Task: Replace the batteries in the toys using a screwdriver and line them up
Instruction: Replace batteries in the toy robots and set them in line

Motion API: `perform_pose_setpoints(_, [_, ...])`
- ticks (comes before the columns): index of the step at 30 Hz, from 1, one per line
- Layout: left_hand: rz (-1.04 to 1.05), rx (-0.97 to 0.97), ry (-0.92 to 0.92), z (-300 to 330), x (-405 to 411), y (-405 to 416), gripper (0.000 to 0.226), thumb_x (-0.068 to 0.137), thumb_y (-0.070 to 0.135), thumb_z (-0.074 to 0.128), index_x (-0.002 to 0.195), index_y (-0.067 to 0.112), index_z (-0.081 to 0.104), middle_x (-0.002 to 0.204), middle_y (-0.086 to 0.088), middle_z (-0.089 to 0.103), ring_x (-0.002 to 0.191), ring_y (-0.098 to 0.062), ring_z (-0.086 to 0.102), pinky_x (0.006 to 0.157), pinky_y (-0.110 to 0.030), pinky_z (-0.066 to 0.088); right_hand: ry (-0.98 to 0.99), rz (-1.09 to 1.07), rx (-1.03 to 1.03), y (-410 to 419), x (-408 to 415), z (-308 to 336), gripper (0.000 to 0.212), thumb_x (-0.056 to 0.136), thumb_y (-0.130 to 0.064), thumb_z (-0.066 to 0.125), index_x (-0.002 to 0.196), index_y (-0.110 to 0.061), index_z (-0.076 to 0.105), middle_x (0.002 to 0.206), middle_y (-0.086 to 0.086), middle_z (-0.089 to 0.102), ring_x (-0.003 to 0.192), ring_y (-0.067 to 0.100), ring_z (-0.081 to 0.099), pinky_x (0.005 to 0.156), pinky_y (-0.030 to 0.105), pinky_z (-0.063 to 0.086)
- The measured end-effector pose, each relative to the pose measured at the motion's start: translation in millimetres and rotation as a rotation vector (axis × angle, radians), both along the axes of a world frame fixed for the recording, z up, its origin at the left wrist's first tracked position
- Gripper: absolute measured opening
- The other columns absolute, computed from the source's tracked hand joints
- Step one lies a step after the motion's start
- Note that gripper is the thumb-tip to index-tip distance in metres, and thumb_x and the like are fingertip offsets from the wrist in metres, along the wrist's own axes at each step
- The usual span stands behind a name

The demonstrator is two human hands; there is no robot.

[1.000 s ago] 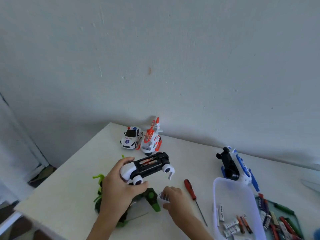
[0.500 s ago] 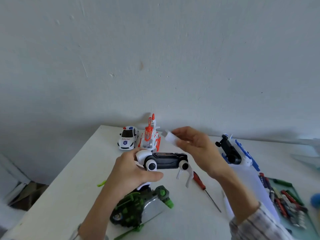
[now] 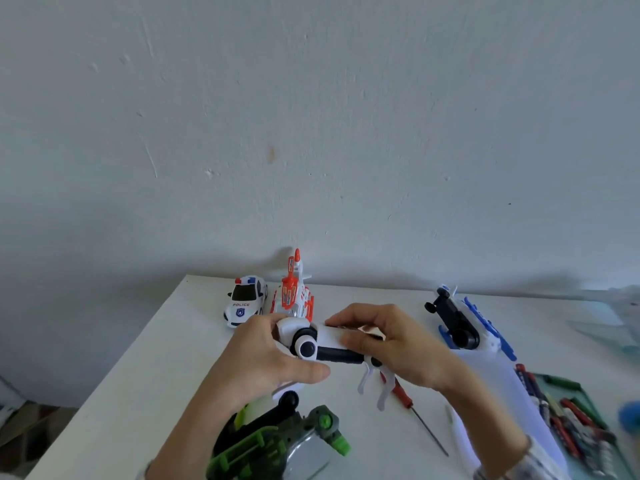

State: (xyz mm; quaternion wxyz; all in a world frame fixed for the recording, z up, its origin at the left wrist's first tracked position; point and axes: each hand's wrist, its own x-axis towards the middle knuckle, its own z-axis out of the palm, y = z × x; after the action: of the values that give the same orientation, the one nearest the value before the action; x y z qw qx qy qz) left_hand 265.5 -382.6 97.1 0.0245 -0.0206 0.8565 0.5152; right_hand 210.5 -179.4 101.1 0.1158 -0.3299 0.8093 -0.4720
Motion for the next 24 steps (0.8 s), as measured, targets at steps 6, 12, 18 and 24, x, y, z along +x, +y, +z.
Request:
perform_pose_setpoints(6, [-0.061,0.047,-0.008,2.0,-15.3,1.9,0.031,0.06,0.013,0.089,0.086,0.018,0.074,0.08,0.001,0.074,0.074,-0.01,0.07,0.064,-0.018,0.053,0.614,-0.208,0.267,-10.1,-5.1,-23.7,0.06,0.057,-0.041,0.081,0.111,-0.036,0.057,0.103,-0.018,0.057,0.093,0.005,0.055,0.083,0.02,0.037])
perform_pose_setpoints(12, [-0.059,-0.011,0.025,-5.1,-31.6,5.1,0.035,0.054,0.028,0.09,0.084,0.023,0.072,0.079,0.006,0.074,0.074,-0.008,0.069,0.068,-0.022,0.055,0.789,-0.357,0.085,-15.8,-18.8,-38.2,0.04,0.055,-0.025,0.076,0.093,-0.032,0.064,0.069,-0.013,0.059,0.066,0.006,0.046,0.068,0.02,0.033])
perform_pose_setpoints(18, [0.01,-0.025,0.145,-14.9,-42.4,7.7,0.044,0.05,0.029,0.093,0.087,0.027,0.07,0.08,0.013,0.073,0.073,-0.005,0.068,0.069,-0.02,0.056,0.666,-0.423,0.124,-13.5,-22.3,-46.8,0.057,0.059,-0.037,0.077,0.113,-0.041,0.059,0.108,-0.022,0.061,0.096,-0.005,0.045,0.084,0.021,0.035])
perform_pose_setpoints(24, [0.203,-0.149,0.43,-36.8,-59.5,5.3,0.054,0.045,0.034,0.093,0.091,0.033,0.063,0.082,0.016,0.068,0.076,-0.003,0.063,0.064,-0.013,0.051,0.058,-0.786,-0.343,-18.7,-4.8,-46.8,0.022,0.081,-0.003,0.068,0.08,-0.025,0.064,0.083,-0.011,0.066,0.074,0.005,0.06,0.067,0.012,0.043])
